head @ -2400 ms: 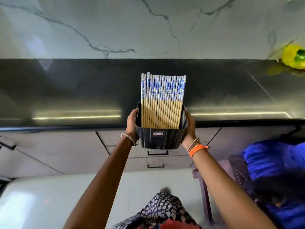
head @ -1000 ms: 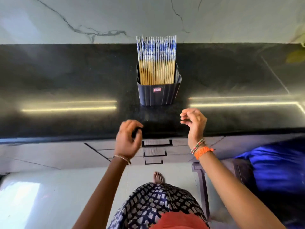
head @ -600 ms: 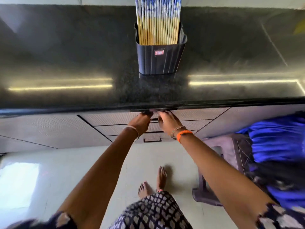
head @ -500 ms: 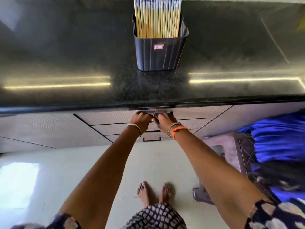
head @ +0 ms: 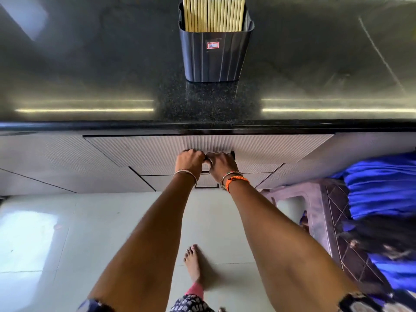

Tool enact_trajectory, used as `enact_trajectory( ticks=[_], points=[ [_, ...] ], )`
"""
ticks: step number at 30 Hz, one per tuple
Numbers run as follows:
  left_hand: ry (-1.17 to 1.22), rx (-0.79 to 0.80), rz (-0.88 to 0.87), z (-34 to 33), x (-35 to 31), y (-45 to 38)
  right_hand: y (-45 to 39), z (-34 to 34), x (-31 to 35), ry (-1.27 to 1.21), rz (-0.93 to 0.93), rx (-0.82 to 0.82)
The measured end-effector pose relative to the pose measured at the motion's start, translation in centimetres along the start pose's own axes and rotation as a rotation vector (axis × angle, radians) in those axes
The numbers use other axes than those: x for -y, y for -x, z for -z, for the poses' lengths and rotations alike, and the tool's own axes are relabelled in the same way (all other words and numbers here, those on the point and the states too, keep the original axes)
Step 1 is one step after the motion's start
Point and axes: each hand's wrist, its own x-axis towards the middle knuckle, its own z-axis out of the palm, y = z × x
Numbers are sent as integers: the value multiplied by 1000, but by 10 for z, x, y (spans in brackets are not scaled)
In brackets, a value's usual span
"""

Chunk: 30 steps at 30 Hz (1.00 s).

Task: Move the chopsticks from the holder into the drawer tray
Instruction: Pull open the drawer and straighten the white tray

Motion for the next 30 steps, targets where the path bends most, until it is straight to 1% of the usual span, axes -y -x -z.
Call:
enact_trajectory(
  ticks=[5, 7, 9, 10, 11, 12, 13, 14, 15, 16, 17, 18, 19, 20, 21, 22, 24, 28, 30],
  points=[
    [7, -10, -10, -7, -6, 43, 44, -7, 2, -36, 39, 5],
    [18, 27, -20, -9, -7, 65, 66, -10, 3, -49, 65, 7],
    [17, 59, -57, -4, -8, 86, 84, -8, 5, -69, 77, 53],
    [45, 40, -93, 2, -9, 96, 92, -4, 7, -87, 80, 88],
    [107, -25, -161, 8, -9, 108, 105, 2, 9, -108, 86, 104],
    [175, -158, -265, 17, -10, 121, 120, 8, 11, -128, 122, 56],
    [201, -329, -357, 26, -12, 133, 136, 16, 13, -151, 188, -92],
    [207, -491, -412, 35, -13, 142, 152, 26, 16, -158, 244, -298],
    [197, -582, -415, 44, -13, 145, 162, 37, 18, -130, 272, -494],
    [180, -544, -368, 53, -14, 149, 169, 49, 20, -75, 267, -614],
    [188, -413, -286, 60, -15, 150, 171, 62, 22, -13, 240, -581],
    [206, -216, -198, 66, -17, 151, 169, 74, 21, 13, 197, -437],
    [214, -19, -125, 69, -19, 152, 168, 84, 21, 3, 140, -222],
    [220, 120, -83, 71, -22, 152, 167, 91, 20, -24, 71, -5],
    [228, 179, -68, 71, -25, 156, 171, 97, 20, -56, 14, 145],
    [225, 198, -62, 71, -27, 160, 176, 100, 20, -71, -18, 219],
    [210, 226, -58, 72, -30, 169, 187, 103, 22, -54, -30, 272],
    [220, 381, -36, 71, -34, 196, 213, 100, 27, -65, -52, 401],
    [217, 433, -66, 67, -37, 216, 231, 96, 26, -75, -62, 450]
  ],
)
